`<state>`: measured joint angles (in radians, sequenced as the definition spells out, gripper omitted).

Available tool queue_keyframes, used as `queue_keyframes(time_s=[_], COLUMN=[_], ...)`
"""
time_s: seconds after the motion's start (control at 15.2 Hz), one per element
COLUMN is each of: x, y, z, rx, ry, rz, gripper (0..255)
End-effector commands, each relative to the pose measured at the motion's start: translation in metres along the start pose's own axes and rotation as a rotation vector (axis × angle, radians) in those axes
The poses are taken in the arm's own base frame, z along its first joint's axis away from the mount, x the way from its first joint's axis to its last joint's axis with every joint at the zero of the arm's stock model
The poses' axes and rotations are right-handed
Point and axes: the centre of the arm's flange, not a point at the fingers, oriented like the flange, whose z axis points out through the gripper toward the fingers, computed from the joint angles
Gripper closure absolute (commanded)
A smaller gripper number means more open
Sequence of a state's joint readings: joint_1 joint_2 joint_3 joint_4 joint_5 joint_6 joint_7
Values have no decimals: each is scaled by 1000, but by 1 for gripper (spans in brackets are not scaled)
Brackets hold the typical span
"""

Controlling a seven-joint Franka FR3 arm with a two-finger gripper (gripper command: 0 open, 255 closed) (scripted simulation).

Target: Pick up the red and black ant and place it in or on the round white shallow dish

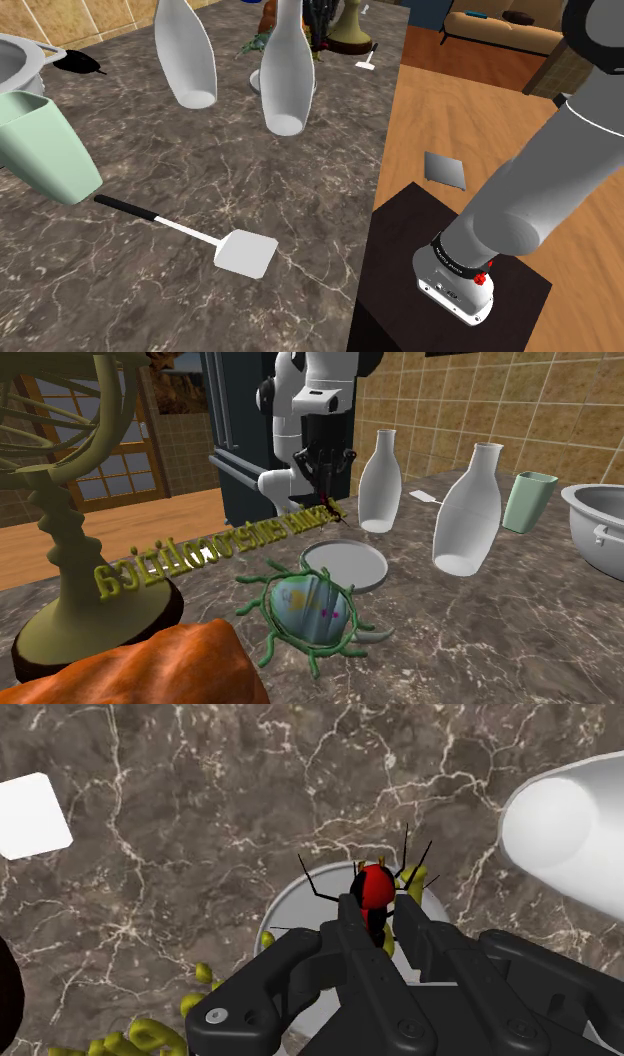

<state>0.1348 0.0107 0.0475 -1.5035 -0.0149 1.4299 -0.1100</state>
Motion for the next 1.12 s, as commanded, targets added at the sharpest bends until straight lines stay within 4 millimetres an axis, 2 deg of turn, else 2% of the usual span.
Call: queue_keyframes(time_s=[0.0,0.26,0.92,0.99,1.06], x=[28,79,83,84,84], y=[-3,-10,-10,-11,-11], z=[-4,-14,39,33,33], rx=[0,0,0,0,0], ry=[1,1,1,0,0], rz=[0,0,0,0,0], gripper=[255,255,255,255,0])
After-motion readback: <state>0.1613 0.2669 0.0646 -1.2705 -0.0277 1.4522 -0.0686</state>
